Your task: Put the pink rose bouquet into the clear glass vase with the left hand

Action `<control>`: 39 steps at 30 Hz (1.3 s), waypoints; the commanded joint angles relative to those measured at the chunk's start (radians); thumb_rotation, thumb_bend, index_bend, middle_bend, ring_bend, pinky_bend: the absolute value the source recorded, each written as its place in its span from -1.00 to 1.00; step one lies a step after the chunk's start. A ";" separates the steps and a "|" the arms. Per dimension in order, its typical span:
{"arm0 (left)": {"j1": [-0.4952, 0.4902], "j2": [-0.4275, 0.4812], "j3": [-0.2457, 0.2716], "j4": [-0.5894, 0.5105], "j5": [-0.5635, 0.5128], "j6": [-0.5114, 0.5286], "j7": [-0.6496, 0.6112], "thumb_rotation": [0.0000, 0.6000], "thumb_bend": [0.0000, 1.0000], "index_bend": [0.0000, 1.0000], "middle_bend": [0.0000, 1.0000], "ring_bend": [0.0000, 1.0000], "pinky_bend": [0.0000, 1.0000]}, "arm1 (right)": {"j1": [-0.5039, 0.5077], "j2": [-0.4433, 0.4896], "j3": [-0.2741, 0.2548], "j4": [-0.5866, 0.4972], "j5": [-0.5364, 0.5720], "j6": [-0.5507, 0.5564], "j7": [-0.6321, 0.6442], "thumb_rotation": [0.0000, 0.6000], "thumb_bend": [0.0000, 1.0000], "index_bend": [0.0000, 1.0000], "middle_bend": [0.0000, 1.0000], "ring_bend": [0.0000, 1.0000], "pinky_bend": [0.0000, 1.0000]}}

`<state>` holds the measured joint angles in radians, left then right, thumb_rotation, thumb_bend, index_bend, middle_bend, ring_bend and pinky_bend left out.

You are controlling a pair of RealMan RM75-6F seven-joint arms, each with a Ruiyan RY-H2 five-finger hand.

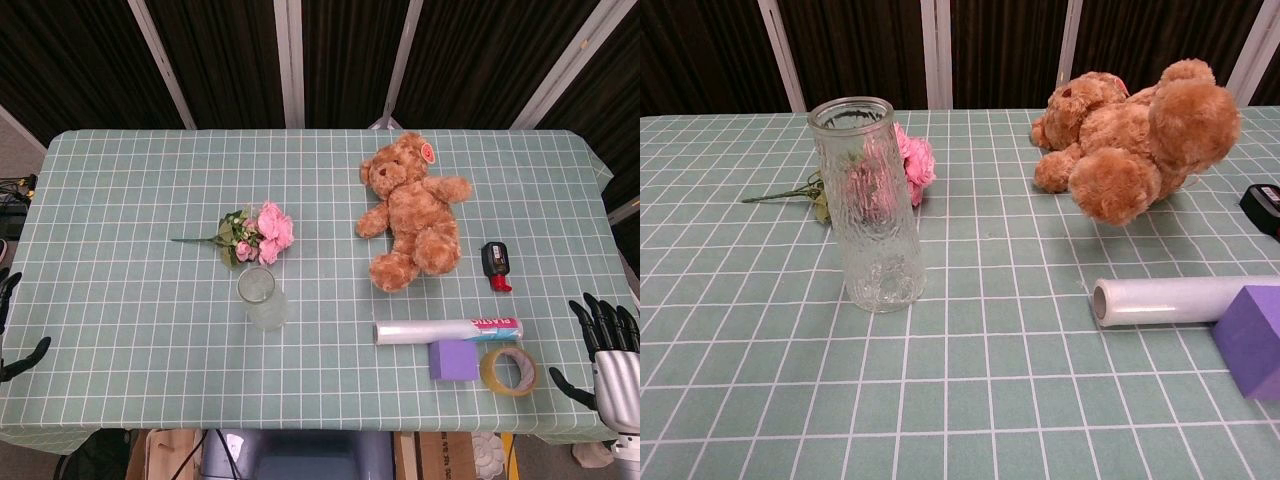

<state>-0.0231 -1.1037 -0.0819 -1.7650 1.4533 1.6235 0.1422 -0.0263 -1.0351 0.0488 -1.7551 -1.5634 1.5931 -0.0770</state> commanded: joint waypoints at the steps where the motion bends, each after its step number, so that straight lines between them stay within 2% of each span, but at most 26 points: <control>1: -0.002 0.003 0.001 -0.004 -0.006 -0.010 0.002 1.00 -0.41 -0.80 -0.94 -1.00 -1.00 | 0.002 -0.001 -0.001 0.000 0.002 -0.005 -0.005 1.00 -0.56 -0.80 -0.89 -1.00 -1.00; 12: 0.003 0.006 0.004 -0.012 0.015 -0.006 -0.017 1.00 -0.41 -0.80 -0.94 -1.00 -1.00 | 0.009 -0.008 -0.008 -0.002 -0.001 -0.024 -0.019 1.00 -0.56 -0.80 -0.89 -1.00 -1.00; 19: -0.036 -0.068 -0.052 0.079 -0.035 -0.012 0.067 1.00 -0.43 -0.82 -0.93 -1.00 -0.99 | 0.002 -0.004 -0.011 -0.011 -0.011 -0.008 -0.015 1.00 -0.56 -0.80 -0.89 -1.00 -1.00; 23: -0.080 -0.051 -0.063 0.089 -0.074 -0.112 0.049 1.00 -0.46 -0.84 -0.93 -1.00 -0.98 | -0.003 -0.006 -0.012 -0.015 -0.013 0.001 -0.023 1.00 -0.56 -0.80 -0.89 -1.00 -1.00; 31: -0.226 0.003 -0.154 0.080 -0.201 -0.323 0.092 1.00 -0.53 -0.85 -0.93 -1.00 -0.98 | 0.000 -0.007 -0.005 -0.018 0.009 -0.009 -0.030 1.00 -0.56 -0.80 -0.89 -1.00 -1.00; 39: -0.423 -0.018 -0.229 0.075 -0.394 -0.545 0.263 1.00 -0.58 -0.85 -0.93 -1.00 -0.98 | 0.004 -0.014 -0.003 -0.025 0.025 -0.022 -0.057 1.00 -0.56 -0.80 -0.89 -1.00 -1.00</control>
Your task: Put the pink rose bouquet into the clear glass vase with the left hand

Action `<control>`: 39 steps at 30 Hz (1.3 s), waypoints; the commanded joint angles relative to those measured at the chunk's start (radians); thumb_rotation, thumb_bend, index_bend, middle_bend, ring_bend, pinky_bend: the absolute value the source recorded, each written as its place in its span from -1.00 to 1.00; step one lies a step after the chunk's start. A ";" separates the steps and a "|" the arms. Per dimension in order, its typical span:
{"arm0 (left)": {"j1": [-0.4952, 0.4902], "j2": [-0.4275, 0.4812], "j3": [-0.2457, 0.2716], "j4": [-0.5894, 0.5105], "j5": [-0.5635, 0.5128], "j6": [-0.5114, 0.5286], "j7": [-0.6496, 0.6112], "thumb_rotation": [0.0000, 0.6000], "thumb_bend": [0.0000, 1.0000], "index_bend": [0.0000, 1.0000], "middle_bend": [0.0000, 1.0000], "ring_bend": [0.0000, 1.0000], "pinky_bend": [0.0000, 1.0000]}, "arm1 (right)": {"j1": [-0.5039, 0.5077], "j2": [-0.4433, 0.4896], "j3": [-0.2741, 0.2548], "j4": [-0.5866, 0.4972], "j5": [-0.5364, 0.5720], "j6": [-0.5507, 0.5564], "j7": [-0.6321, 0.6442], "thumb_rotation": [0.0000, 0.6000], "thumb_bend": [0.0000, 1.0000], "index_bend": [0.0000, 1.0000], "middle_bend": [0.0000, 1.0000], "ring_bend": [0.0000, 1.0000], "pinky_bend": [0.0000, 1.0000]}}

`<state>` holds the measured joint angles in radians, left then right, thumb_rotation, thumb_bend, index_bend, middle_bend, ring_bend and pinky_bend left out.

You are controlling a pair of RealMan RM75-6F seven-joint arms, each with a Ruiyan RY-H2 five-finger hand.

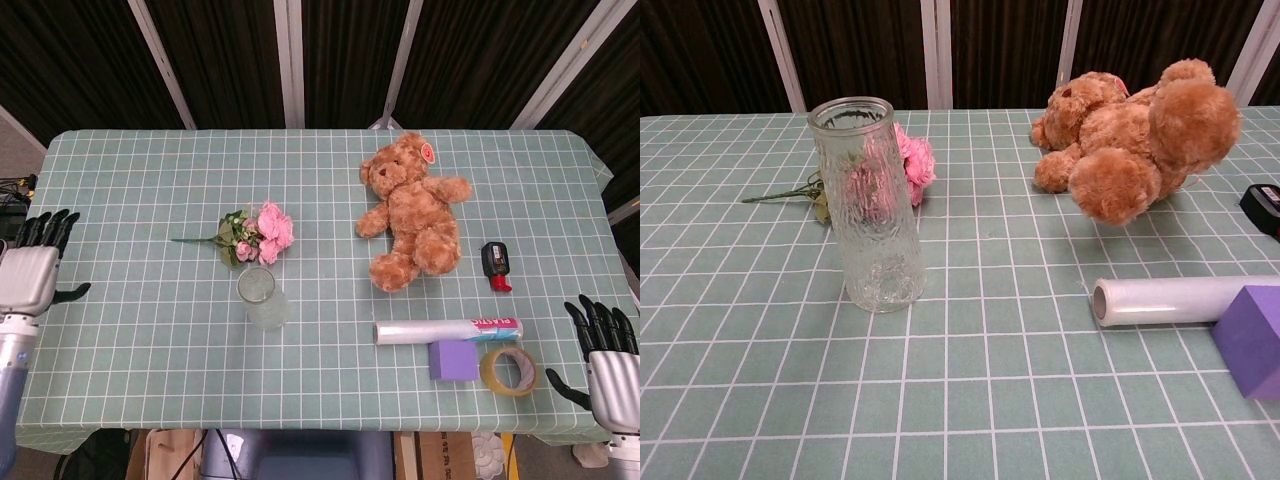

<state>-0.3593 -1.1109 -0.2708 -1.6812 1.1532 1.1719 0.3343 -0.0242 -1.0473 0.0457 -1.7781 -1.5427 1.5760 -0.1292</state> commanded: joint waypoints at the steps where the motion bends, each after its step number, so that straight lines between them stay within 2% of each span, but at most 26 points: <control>1: -0.115 -0.020 -0.047 -0.007 -0.127 -0.120 0.097 1.00 -0.58 -0.85 -0.93 -1.00 -0.98 | 0.002 -0.002 -0.001 -0.004 0.006 -0.009 -0.007 1.00 -0.56 -0.80 -0.89 -1.00 -1.00; 10: -0.306 -0.159 -0.076 0.017 -0.368 -0.189 0.273 1.00 -0.59 -0.85 -0.95 -1.00 -0.98 | 0.004 0.000 0.004 -0.003 0.021 -0.014 -0.001 1.00 -0.56 -0.80 -0.89 -1.00 -1.00; 17: -0.426 -0.297 -0.057 0.086 -0.500 -0.151 0.403 1.00 -0.61 -0.87 -0.95 -1.00 -0.98 | 0.002 0.006 0.009 0.005 0.032 -0.012 0.023 1.00 -0.56 -0.80 -0.89 -1.00 -1.00; 20: -0.484 -0.407 -0.060 0.170 -0.530 -0.120 0.431 1.00 -0.62 -0.87 -0.95 -1.00 -0.98 | 0.004 0.006 0.011 0.009 0.042 -0.019 0.028 1.00 -0.56 -0.80 -0.89 -1.00 -1.00; 27: -0.564 -0.535 -0.055 0.297 -0.565 -0.110 0.472 1.00 -0.62 -0.87 -0.95 -1.00 -0.98 | 0.009 0.004 0.014 0.013 0.054 -0.030 0.023 1.00 -0.56 -0.80 -0.89 -1.00 -1.00; 32: -0.599 -0.597 -0.043 0.371 -0.594 -0.118 0.499 1.00 -0.62 -0.88 -0.95 -1.00 -0.98 | 0.006 0.006 0.016 0.015 0.058 -0.025 0.029 1.00 -0.56 -0.80 -0.89 -1.00 -1.00; 39: -0.623 -0.638 -0.036 0.421 -0.603 -0.121 0.514 1.00 -0.61 -0.87 -0.94 -1.00 -0.95 | 0.000 0.008 0.018 0.017 0.051 -0.008 0.041 1.00 -0.56 -0.80 -0.89 -1.00 -1.00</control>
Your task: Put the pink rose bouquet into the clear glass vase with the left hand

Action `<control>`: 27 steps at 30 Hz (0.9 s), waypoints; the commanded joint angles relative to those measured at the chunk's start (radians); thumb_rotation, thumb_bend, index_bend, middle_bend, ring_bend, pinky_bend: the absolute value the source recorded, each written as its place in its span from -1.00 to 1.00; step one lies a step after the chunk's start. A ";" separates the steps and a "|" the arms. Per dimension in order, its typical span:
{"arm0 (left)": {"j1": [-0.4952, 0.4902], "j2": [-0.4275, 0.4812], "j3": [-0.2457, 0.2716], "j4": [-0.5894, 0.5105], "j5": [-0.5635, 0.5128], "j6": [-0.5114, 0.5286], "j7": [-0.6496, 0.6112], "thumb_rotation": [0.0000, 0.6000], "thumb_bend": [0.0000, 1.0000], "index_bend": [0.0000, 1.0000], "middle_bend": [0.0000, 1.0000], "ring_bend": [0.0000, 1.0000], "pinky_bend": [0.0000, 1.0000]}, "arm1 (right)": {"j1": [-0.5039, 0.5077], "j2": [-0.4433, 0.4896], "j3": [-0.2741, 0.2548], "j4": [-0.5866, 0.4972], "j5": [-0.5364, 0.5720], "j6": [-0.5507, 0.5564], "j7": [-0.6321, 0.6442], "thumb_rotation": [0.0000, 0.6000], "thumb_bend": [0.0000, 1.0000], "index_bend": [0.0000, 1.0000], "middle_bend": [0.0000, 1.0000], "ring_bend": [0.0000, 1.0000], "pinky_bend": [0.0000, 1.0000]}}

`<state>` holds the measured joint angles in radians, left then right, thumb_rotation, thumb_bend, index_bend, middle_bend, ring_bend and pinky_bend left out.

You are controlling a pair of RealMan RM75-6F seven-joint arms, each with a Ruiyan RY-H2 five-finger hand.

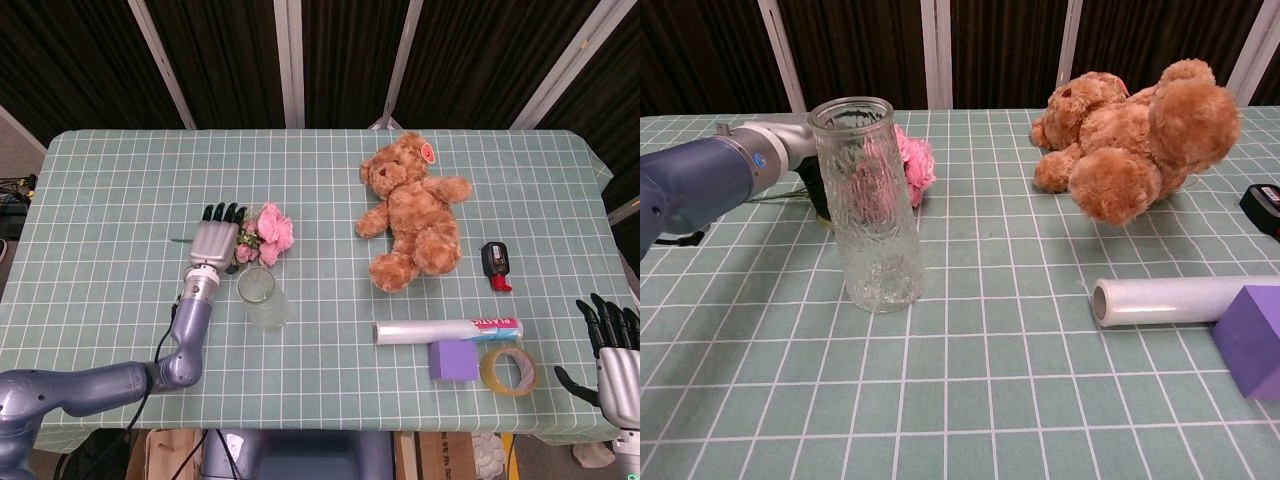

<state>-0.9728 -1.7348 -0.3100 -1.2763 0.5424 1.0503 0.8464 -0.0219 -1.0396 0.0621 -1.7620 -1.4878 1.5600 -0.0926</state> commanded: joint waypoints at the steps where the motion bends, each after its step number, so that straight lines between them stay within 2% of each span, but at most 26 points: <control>1: -0.013 -0.023 0.005 0.028 0.016 0.006 0.001 1.00 -0.61 -0.86 -0.92 -1.00 -0.92 | -0.004 0.000 0.002 0.002 -0.006 0.012 0.007 1.00 -0.56 -0.80 -0.89 -1.00 -1.00; 8: -0.030 -0.068 0.007 0.088 0.048 0.024 -0.005 1.00 -0.45 -0.76 -0.76 -0.85 -0.72 | -0.007 -0.003 0.000 0.006 -0.020 0.023 0.017 1.00 -0.56 -0.80 -0.89 -1.00 -1.00; 19: -0.053 -0.127 -0.001 0.160 0.027 0.009 0.026 1.00 -0.45 -0.76 -0.82 -0.89 -0.77 | -0.008 -0.005 0.002 0.010 -0.019 0.026 0.020 1.00 -0.56 -0.79 -0.89 -1.00 -1.00; 21: -0.060 -0.138 -0.004 0.173 0.022 0.008 0.036 1.00 -0.40 -0.74 -0.79 -0.85 -0.70 | -0.008 -0.005 0.004 0.010 -0.018 0.028 0.021 1.00 -0.56 -0.79 -0.89 -1.00 -1.00; 25: -0.069 -0.159 0.004 0.210 0.043 0.012 0.046 1.00 -0.13 -0.54 -0.50 -0.54 -0.29 | -0.011 -0.004 0.004 0.011 -0.019 0.033 0.026 1.00 -0.56 -0.79 -0.89 -1.00 -1.00; 27: -0.069 -0.177 0.013 0.243 0.079 0.026 0.029 1.00 -0.08 -0.45 -0.40 -0.45 -0.20 | -0.013 -0.002 0.003 0.010 -0.022 0.036 0.031 1.00 -0.56 -0.78 -0.89 -1.00 -1.00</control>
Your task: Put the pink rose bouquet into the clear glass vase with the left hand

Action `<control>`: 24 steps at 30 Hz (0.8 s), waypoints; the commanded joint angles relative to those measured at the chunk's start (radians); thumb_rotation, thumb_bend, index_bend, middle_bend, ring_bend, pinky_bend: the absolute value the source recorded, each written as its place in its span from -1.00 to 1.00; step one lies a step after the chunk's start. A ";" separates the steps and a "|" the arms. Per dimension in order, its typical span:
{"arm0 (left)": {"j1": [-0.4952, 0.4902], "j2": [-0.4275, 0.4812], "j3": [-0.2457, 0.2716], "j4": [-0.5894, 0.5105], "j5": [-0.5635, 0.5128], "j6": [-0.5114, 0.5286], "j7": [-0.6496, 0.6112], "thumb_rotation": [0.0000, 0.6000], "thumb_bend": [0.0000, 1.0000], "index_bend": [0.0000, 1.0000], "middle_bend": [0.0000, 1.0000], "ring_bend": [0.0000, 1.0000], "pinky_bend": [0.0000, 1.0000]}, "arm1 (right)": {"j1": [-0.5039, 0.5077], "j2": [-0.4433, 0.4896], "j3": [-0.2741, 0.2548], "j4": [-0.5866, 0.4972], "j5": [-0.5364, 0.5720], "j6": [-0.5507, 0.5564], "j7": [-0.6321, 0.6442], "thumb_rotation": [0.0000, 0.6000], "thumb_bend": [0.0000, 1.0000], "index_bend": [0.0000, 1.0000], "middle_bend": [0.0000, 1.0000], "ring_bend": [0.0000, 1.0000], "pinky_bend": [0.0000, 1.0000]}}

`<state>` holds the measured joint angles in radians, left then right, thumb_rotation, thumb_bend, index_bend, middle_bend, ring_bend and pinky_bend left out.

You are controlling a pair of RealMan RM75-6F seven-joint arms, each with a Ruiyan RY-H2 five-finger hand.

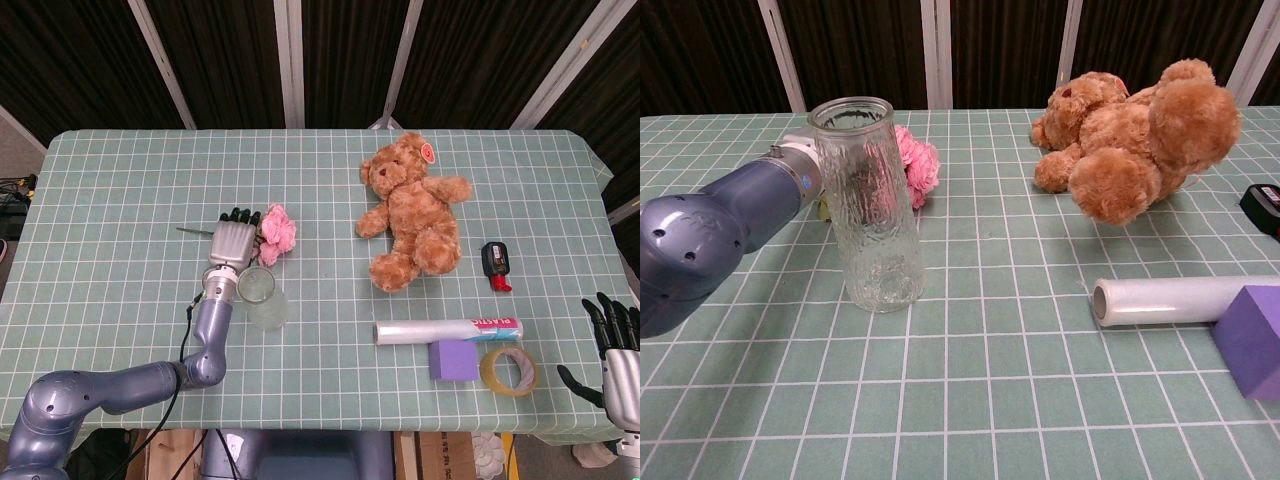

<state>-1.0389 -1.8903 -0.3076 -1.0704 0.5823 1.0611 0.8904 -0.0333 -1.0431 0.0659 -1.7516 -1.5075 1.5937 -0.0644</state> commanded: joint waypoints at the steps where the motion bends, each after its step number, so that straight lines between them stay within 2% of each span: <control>1: -0.002 -0.032 0.016 0.055 0.054 0.021 -0.021 1.00 -0.06 -0.40 -0.35 -0.42 -0.15 | -0.002 0.002 -0.001 0.000 -0.003 0.003 0.006 1.00 -0.56 -0.77 -0.89 -1.00 -1.00; 7: 0.011 -0.073 0.030 0.143 0.113 0.033 -0.049 1.00 0.01 -0.23 -0.17 -0.26 0.07 | -0.005 0.006 -0.001 0.001 -0.006 0.008 0.019 1.00 -0.56 -0.76 -0.89 -1.00 -1.00; 13: 0.051 -0.053 0.024 0.160 0.185 0.061 -0.132 1.00 0.05 -0.21 -0.14 -0.25 0.09 | -0.006 0.009 -0.002 -0.001 -0.007 0.007 0.023 1.00 -0.56 -0.74 -0.89 -1.00 -1.00; 16: 0.081 -0.019 0.016 0.136 0.223 0.076 -0.203 1.00 0.05 -0.20 -0.14 -0.24 0.09 | -0.008 0.011 -0.003 -0.003 -0.008 0.009 0.022 1.00 -0.56 -0.72 -0.89 -1.00 -1.00; 24: 0.200 0.175 -0.017 -0.068 0.362 0.143 -0.489 1.00 0.05 -0.21 -0.18 -0.25 0.08 | -0.010 0.010 -0.004 -0.008 -0.012 0.011 0.014 1.00 -0.56 -0.70 -0.89 -1.00 -1.00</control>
<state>-0.8880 -1.7873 -0.3084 -1.0641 0.8857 1.1694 0.4851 -0.0433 -1.0330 0.0616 -1.7598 -1.5191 1.6053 -0.0498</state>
